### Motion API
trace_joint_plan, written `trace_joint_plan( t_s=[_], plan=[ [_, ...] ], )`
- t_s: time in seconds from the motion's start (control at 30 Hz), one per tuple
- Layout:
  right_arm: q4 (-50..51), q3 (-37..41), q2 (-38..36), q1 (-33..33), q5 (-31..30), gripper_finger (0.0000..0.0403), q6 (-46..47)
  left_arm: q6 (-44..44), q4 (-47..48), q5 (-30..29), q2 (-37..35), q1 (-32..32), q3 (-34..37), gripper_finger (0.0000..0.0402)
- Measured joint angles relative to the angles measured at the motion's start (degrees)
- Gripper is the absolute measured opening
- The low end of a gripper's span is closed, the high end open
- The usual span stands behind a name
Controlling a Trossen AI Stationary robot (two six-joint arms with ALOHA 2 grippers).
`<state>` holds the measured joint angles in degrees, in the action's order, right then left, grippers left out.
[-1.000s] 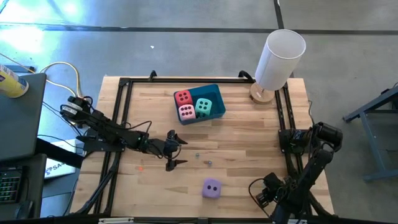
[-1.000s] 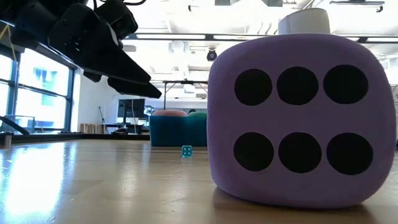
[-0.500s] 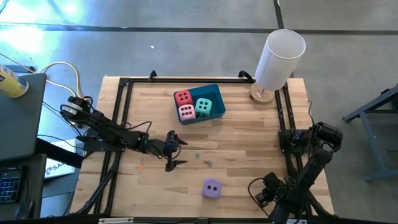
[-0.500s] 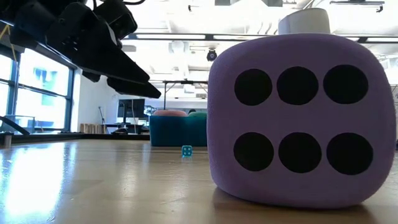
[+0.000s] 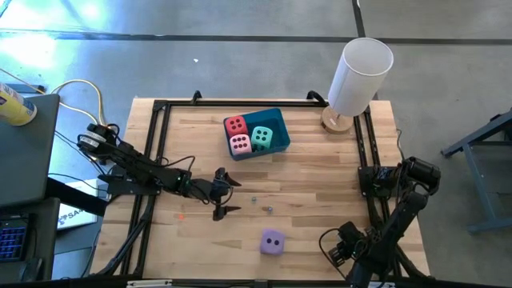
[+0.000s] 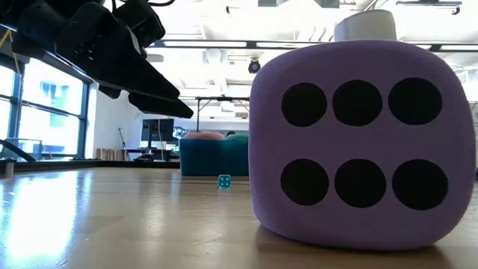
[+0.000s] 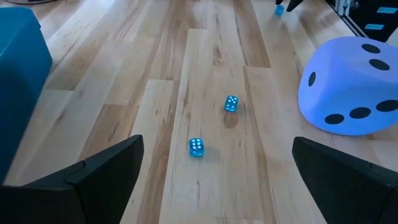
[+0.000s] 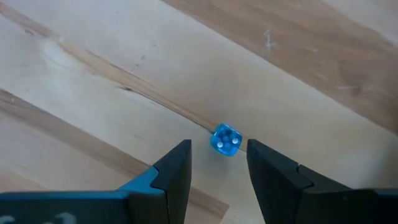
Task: Pick & Place Dice
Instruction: Put the small blue dice into the blue bin
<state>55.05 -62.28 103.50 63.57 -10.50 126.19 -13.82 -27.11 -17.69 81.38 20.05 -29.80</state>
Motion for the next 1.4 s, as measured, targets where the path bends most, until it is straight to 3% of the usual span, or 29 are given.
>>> trace_joint_plan(
  t_s=[1.4],
  plan=[
    [-1.27, 1.16, 0.0, -0.6, -0.07, 0.0146, 1.53, -0.11, 0.0, 0.14, 0.0, 0.0, 0.0, 0.04]
  ],
)
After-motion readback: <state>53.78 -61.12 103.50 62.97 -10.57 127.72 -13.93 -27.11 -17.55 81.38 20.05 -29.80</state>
